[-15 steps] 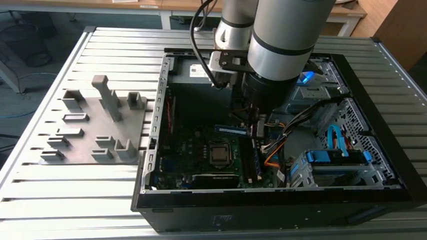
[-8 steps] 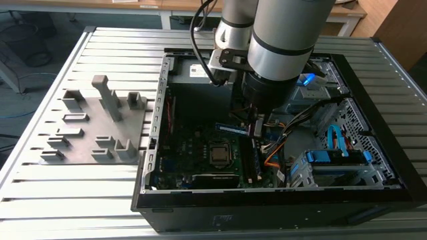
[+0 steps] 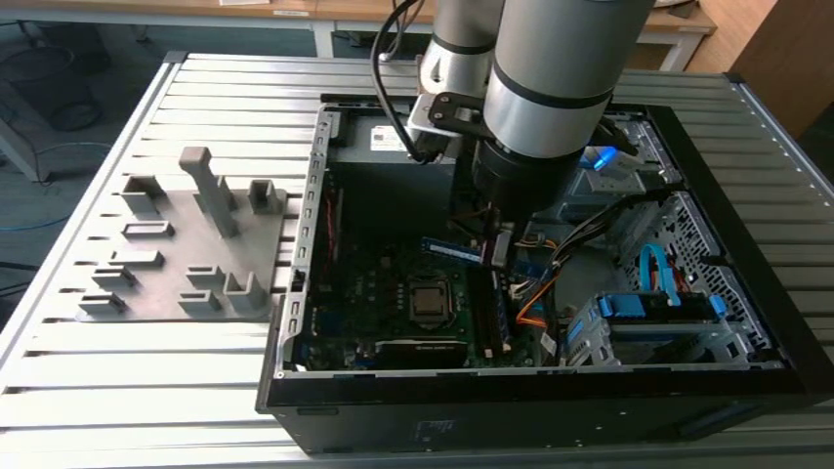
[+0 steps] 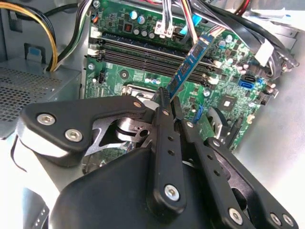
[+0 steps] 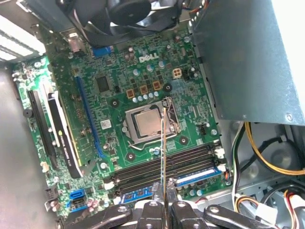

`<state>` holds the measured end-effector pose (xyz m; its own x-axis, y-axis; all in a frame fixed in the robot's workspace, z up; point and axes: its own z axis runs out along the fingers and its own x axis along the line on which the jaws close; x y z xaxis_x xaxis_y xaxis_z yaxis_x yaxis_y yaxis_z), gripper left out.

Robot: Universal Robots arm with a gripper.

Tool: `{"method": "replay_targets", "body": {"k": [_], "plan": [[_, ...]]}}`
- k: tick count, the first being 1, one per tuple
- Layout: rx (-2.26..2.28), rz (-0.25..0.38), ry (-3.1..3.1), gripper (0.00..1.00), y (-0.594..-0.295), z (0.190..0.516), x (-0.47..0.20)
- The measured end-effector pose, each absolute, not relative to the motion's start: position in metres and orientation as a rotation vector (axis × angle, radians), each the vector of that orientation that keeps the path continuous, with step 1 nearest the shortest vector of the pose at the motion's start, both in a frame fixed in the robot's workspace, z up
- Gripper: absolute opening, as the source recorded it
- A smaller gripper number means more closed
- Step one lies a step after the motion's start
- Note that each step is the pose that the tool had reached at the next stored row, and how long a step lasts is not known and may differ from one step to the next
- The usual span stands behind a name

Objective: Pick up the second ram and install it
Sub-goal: 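Insert the second ram into the second slot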

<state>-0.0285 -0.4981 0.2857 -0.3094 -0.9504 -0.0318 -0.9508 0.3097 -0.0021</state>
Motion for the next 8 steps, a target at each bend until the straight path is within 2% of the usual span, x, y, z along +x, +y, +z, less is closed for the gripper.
{"method": "replay_targets", "body": {"k": [8], "plan": [[-1.761,0.025,2.569,0.14,-0.4981,0.2856,-0.0285]]}}
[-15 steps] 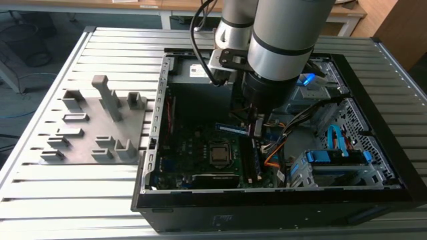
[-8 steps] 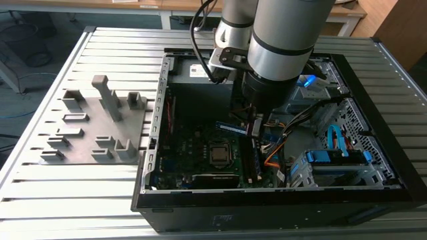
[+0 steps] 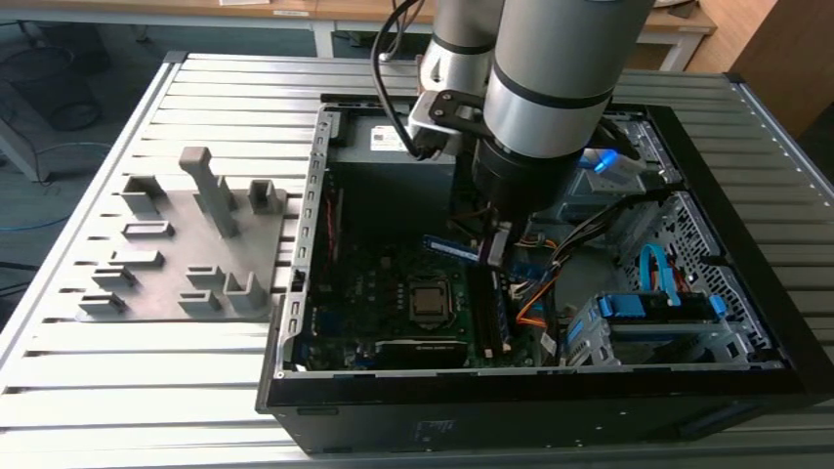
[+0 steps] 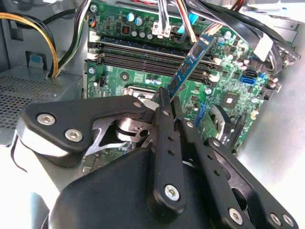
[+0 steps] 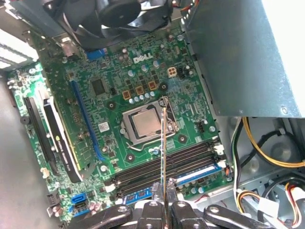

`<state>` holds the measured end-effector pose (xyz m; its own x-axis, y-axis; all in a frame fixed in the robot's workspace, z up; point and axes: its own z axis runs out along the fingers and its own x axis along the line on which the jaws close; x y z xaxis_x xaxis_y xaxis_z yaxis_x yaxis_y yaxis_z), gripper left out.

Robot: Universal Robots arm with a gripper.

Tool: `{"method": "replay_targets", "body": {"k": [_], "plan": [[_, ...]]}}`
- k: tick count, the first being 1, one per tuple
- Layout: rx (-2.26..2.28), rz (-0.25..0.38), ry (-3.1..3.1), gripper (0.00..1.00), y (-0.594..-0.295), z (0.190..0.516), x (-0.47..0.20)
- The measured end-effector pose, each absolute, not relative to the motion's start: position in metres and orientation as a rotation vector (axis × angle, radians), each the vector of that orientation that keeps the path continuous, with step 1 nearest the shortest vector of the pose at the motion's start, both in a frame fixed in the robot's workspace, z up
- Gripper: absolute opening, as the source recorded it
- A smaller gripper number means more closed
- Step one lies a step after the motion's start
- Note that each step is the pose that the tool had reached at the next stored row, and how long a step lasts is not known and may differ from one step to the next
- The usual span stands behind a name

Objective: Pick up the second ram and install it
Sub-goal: 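Insert the second ram into the second slot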

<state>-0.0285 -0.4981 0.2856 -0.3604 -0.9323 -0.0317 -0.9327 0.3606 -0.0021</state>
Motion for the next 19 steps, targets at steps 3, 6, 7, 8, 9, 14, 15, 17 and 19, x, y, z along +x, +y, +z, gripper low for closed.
{"method": "replay_targets", "body": {"k": [3,6,7,8,9,14,15,17,19], "plan": [[-1.736,0.025,2.585,0.14,-0.4981,0.2855,-0.0285],[-1.710,0.024,2.602,0.14,-0.4981,0.2854,-0.0285],[-1.702,0.024,2.608,0.14,-0.4981,0.2854,-0.0285],[-1.694,0.024,2.613,0.14,-0.4981,0.2854,-0.0285],[-1.686,0.024,2.618,0.14,-0.4981,0.2854,-0.0285],[-1.646,0.023,2.643,0.14,-0.4981,0.2853,-0.0285],[-1.639,0.023,2.647,0.14,-0.4981,0.2853,-0.0285],[-1.624,0.023,2.656,0.14,-0.4981,0.2852,-0.0285],[-1.610,0.022,2.665,0.14,-0.4981,0.2852,-0.0285]]}}
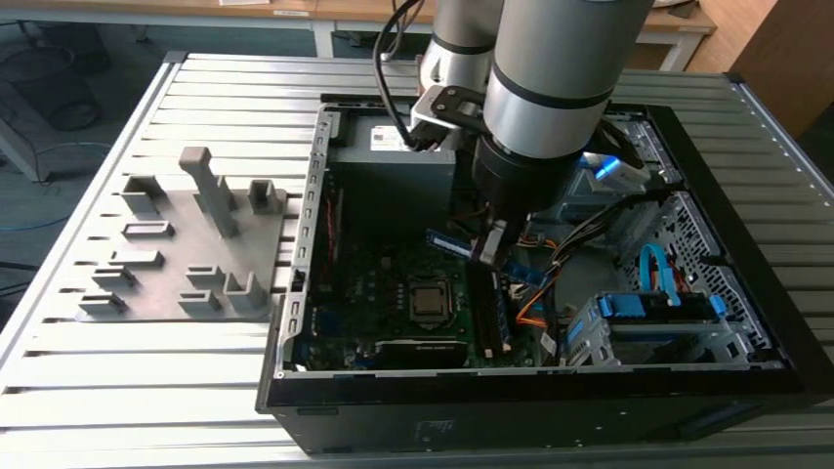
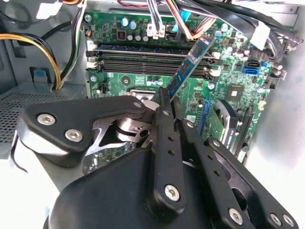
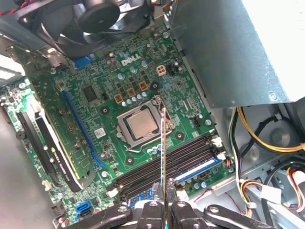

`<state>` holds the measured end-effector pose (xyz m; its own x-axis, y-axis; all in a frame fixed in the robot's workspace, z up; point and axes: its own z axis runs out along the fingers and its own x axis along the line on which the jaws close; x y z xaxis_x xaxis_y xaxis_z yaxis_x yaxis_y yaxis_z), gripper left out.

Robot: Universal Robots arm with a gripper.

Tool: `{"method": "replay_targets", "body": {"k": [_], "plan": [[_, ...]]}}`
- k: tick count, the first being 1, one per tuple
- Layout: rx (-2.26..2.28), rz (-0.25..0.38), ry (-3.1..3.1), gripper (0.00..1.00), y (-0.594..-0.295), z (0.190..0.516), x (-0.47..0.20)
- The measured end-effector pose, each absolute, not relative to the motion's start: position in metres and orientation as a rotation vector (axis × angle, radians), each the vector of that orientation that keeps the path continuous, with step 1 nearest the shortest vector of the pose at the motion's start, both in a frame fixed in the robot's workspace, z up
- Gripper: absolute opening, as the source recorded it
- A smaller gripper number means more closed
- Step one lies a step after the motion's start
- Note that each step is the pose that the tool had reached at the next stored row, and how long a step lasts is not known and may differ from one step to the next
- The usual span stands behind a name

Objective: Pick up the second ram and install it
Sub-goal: 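Insert the second ram into the second slot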

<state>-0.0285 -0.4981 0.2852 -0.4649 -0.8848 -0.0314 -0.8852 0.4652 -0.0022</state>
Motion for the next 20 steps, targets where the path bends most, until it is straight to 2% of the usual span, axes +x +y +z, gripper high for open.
{"method": "replay_targets", "body": {"k": [20], "plan": [[-1.477,0.020,2.740,0.14,-0.4981,0.2848,-0.0285]]}}
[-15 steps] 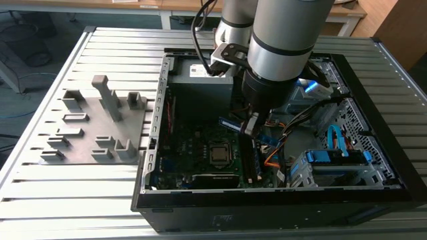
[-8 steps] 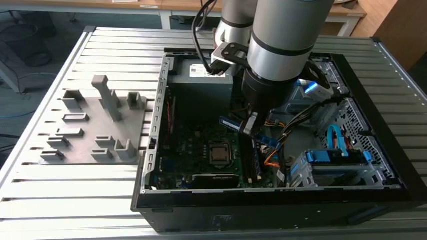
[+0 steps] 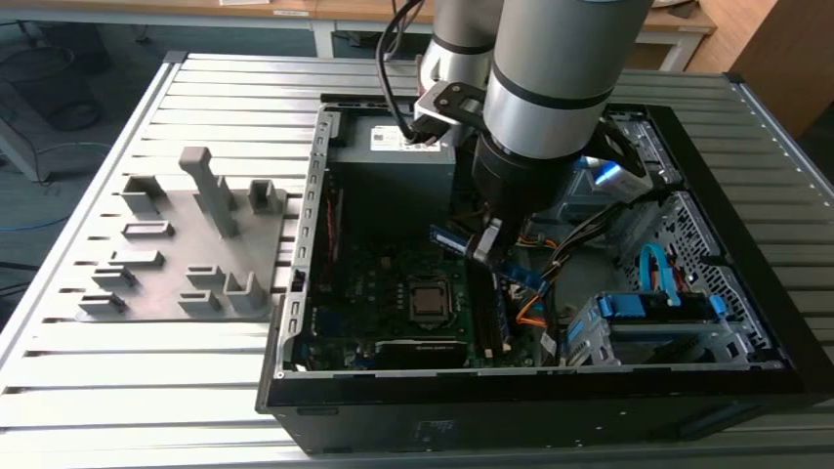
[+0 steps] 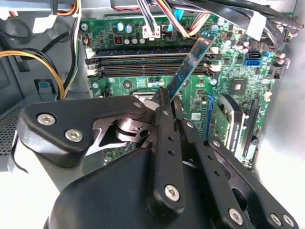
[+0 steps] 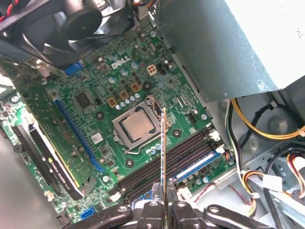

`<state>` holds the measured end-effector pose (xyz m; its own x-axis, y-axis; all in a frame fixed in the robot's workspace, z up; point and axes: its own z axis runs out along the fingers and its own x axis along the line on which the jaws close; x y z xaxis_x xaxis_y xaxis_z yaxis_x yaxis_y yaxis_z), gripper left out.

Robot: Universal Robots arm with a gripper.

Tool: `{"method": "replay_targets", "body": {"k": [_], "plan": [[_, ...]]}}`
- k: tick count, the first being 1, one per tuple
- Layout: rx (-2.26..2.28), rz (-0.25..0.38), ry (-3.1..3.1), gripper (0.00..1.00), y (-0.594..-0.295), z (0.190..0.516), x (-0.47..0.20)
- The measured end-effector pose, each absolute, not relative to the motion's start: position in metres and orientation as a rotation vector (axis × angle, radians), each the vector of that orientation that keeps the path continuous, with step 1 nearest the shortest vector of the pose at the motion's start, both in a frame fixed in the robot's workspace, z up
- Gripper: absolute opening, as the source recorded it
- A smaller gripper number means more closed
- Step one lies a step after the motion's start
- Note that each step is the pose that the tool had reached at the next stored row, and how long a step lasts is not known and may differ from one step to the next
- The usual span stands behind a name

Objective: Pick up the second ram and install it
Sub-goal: 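Insert the second ram into the second slot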

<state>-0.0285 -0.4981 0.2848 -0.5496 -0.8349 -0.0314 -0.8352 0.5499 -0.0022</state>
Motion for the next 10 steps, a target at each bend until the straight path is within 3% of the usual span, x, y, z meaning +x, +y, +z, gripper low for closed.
{"method": "replay_targets", "body": {"k": [10], "plan": [[-1.413,0.019,2.774,0.14,-0.4981,0.2846,-0.0285]]}}
